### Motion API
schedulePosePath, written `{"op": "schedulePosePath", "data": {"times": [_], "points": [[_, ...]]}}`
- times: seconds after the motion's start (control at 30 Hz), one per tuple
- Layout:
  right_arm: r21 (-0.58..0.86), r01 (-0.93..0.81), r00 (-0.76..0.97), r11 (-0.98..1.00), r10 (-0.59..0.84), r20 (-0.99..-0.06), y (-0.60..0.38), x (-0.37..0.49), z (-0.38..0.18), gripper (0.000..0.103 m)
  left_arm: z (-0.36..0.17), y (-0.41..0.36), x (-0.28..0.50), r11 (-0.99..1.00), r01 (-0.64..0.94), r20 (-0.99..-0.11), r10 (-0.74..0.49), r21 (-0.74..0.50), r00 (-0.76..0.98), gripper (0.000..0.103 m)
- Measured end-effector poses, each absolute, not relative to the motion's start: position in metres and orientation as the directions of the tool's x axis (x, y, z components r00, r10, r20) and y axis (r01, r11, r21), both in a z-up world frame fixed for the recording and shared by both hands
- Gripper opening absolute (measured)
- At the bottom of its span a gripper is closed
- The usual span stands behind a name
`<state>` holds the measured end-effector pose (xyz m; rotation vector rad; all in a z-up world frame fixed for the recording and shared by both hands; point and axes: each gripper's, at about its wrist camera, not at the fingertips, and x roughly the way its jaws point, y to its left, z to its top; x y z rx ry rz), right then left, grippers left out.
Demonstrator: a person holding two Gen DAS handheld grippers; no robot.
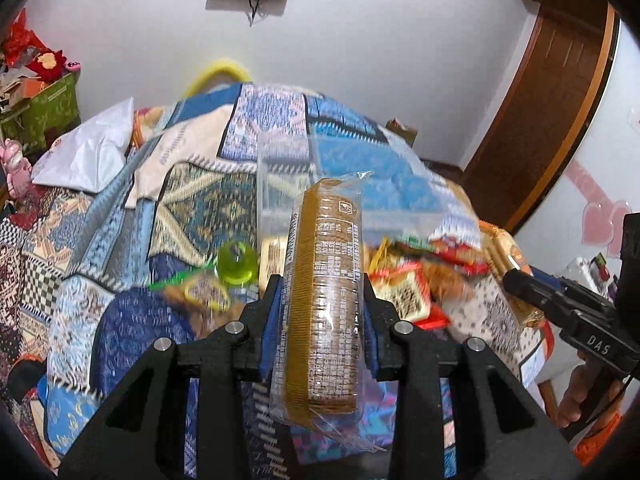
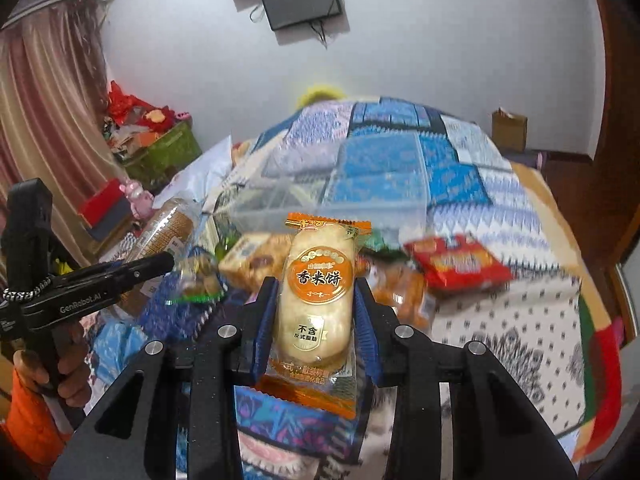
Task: Organize snacks
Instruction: 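Close the left tool on the wafer bar while the right tool grasps the cream bun, then lower the wafer bar into the clear box with the left tool while the right tool drops the bun in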
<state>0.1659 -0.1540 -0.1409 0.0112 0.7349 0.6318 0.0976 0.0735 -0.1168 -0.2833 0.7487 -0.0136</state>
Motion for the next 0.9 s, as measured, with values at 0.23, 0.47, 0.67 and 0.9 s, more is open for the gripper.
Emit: {"op": "schedulePosePath", "data": {"times": [0.23, 0.47, 0.67, 0.9], "points": [[0.210, -0.534, 0.600, 0.819, 0.542, -0.588, -0.147, 0.192, -0.128, 0.034, -0.106, 0.081, 0.123, 0.959, -0.094, -0.644, -0.106, -0.269, 0.758, 0.034], [0.193, -0.531, 0.631, 0.825, 0.537, -0.560, -0.137, 0.222, -0.116, 0.034, -0.101, 0.086, 0.160, 0.961, -0.100, -0.631, -0.091, -0.259, 0.770, 0.034], [0.197, -0.526, 0.639, 0.827, 0.537, -0.551, -0.129, 0.251, -0.112, 0.034, -0.100, 0.085, 0.193, 0.963, -0.094, -0.629, -0.089, -0.252, 0.772, 0.034], [0.199, -0.520, 0.634, 0.831, 0.531, -0.563, -0.118, 0.283, -0.116, 0.034, -0.110, 0.085, 0.230, 0.967, -0.100, -0.641, -0.076, -0.235, 0.764, 0.034]]}}
